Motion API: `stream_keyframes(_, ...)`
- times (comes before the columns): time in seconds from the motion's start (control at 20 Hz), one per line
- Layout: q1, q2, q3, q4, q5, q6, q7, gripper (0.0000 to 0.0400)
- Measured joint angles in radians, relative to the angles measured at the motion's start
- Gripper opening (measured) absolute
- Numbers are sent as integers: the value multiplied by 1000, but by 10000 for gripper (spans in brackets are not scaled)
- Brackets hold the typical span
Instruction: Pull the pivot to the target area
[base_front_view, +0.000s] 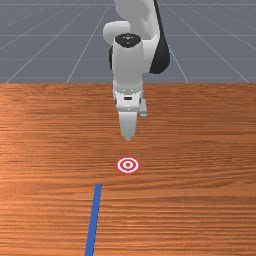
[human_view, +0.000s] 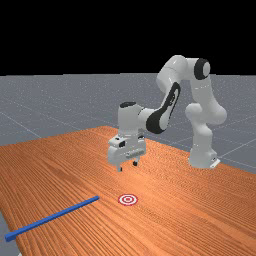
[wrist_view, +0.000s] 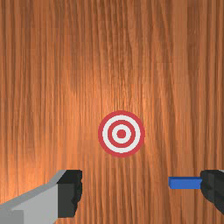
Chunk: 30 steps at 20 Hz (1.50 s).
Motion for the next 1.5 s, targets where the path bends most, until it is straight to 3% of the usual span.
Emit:
stream_keyframes(0.05, 0, -10, 0, 121, 1, -243, 0, 244)
stream_keyframes(0.1, 0, -39, 0, 322, 1, -495, 0, 148)
stream_keyframes(0.15, 0, -96, 0, 354, 1, -492, 0, 90)
stream_keyframes(0.25, 0, -111, 0, 362, 1, -491, 0, 33)
stream_keyframes(0.3, 0, -111, -1, 363, 1, -491, 9, 177)
stream_keyframes(0.35, 0, -111, -1, 363, 1, -491, 10, 265)
stream_keyframes(0.4, 0, -111, -2, 363, 1, -491, 11, 318)
stream_keyframes(0.5, 0, -111, -2, 363, 1, -491, 8, 370)
stream_keyframes(0.65, 0, -111, -4, 362, 2, -490, 27, 393)
stream_keyframes(0.9, -6, -109, -2, 365, 1, -490, -19, 399)
stream_keyframes(0.95, -17, -108, 4, 366, 56, -493, -28, 400)
stream_keyframes(1.15, -24, -107, 8, 365, 83, -494, -43, 400)
stream_keyframes(1.2, -10, -128, 0, 328, 24, -443, -10, 400)
stream_keyframes(1.25, -10, -129, 0, 326, 24, -440, -10, 400)
stream_keyframes(1.3, -11, -172, 0, 241, 27, -320, -14, 400)
stream_keyframes(1.4, -11, -185, 0, 224, 27, -314, -14, 400)
stream_keyframes(1.45, 9, -148, -9, 303, -63, -447, 42, 400)
stream_keyframes(1.5, 10, -157, -9, 290, -70, -444, 46, 400)
